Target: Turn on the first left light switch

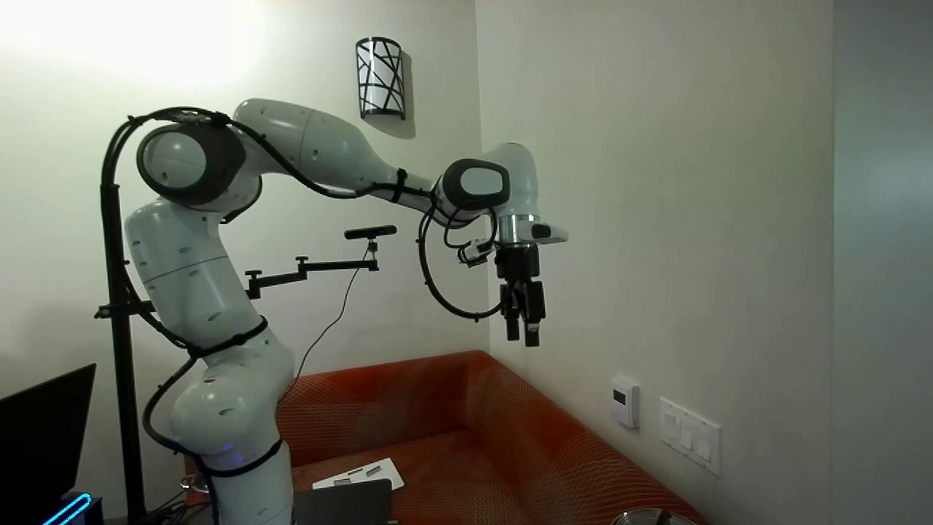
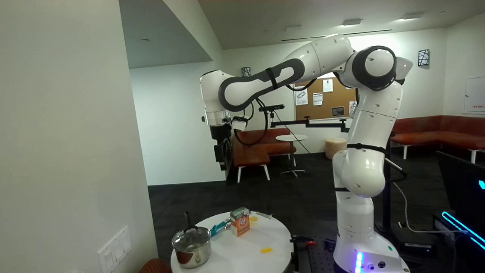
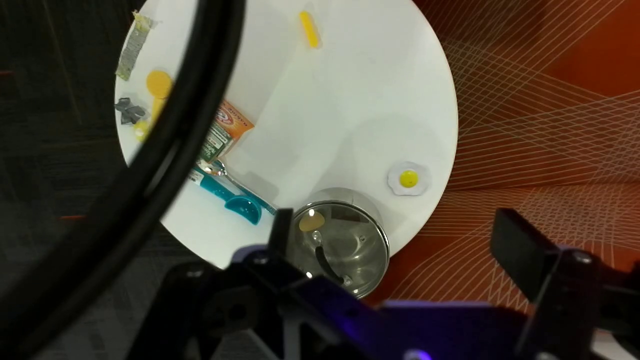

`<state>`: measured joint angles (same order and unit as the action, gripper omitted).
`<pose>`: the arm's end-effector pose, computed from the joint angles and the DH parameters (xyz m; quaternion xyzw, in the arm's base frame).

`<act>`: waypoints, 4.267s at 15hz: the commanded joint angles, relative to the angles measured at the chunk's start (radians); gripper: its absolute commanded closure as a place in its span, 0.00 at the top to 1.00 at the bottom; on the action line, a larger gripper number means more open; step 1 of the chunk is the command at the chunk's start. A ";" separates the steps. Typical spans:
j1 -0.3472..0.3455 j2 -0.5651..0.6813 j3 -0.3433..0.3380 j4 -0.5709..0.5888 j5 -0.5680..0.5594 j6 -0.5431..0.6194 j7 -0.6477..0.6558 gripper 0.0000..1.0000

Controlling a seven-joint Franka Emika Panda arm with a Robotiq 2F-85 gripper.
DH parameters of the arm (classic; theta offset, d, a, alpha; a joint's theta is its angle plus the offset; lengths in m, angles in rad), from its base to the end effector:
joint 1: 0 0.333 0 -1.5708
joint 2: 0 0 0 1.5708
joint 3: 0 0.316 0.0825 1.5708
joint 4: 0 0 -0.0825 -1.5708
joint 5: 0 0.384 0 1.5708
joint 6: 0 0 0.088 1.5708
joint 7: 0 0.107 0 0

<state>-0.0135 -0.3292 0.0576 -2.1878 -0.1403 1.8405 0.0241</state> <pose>0.4538 0.0110 0.5209 0.9966 0.0276 -0.0070 0.0769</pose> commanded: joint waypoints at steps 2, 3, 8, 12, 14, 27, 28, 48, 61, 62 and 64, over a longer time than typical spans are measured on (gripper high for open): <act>0.010 0.001 -0.008 0.003 -0.003 -0.003 0.003 1.00; 0.010 0.001 -0.008 0.003 -0.003 -0.003 0.003 1.00; 0.010 0.001 -0.008 0.003 -0.003 -0.003 0.003 1.00; 0.010 0.001 -0.008 0.003 -0.003 -0.003 0.003 1.00; 0.010 0.001 -0.008 0.003 -0.003 -0.003 0.003 1.00; 0.015 0.015 0.002 -0.151 0.027 0.510 0.087 1.00; 0.010 0.028 0.006 -0.169 0.021 0.588 0.114 1.00; -0.278 0.278 0.179 -0.097 -1.248 1.072 1.327 1.00; -0.168 0.478 0.289 -0.079 -1.927 0.736 2.008 1.00; -0.161 0.492 0.290 -0.079 -1.962 0.713 2.028 1.00; -0.057 0.514 0.201 -0.078 -2.005 0.659 2.072 1.00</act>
<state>-0.1596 0.1519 0.3217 -2.2840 -2.0766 2.5705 2.0316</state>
